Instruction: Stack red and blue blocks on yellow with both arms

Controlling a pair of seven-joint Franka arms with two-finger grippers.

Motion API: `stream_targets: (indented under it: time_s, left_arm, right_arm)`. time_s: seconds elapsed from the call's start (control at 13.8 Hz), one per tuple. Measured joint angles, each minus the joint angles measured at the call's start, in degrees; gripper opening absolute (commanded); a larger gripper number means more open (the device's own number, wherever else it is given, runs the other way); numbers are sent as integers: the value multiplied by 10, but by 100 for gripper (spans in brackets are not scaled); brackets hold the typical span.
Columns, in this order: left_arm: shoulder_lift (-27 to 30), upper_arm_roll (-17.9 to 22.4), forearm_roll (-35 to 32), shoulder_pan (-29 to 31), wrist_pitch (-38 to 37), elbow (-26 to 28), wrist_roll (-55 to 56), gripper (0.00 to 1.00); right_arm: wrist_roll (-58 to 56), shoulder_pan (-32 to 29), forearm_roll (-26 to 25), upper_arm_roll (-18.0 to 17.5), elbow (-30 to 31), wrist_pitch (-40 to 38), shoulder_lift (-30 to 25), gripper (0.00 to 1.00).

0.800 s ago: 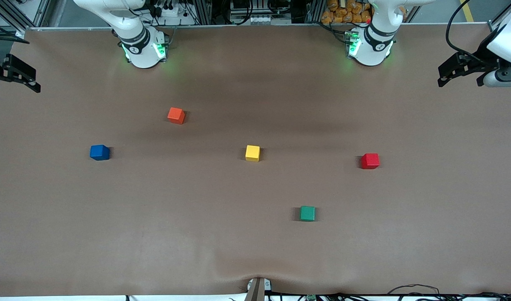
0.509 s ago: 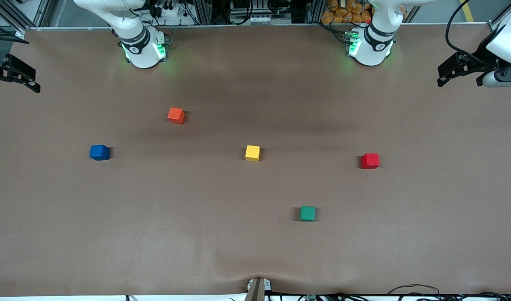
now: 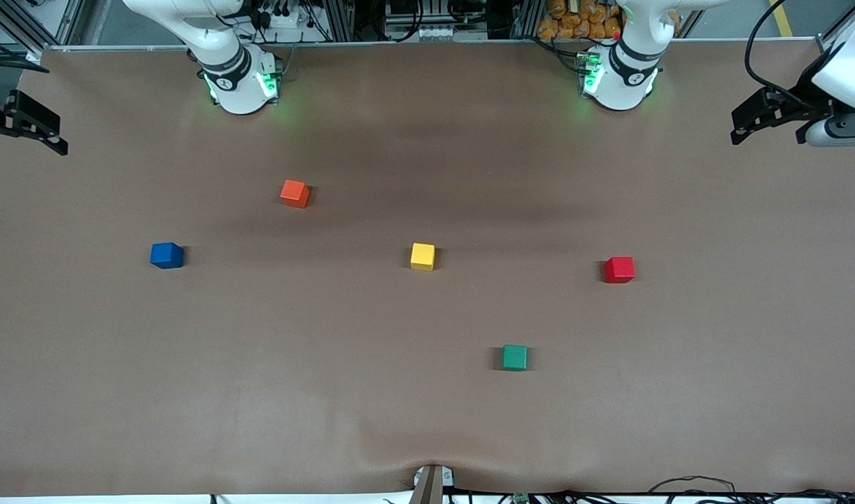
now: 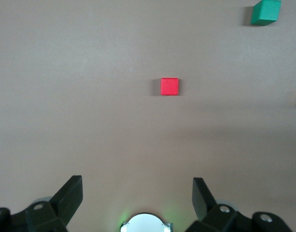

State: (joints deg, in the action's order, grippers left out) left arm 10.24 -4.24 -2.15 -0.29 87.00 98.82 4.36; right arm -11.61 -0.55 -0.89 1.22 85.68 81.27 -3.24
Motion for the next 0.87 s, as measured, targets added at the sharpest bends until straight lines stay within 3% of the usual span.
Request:
stream_targets:
  time_s: [0.87]
  left_arm:
    - [-8, -17, 0, -1, -24, -2, 3, 100]
  right_arm:
    - [26, -2, 0, 3, 0, -7, 1, 100]
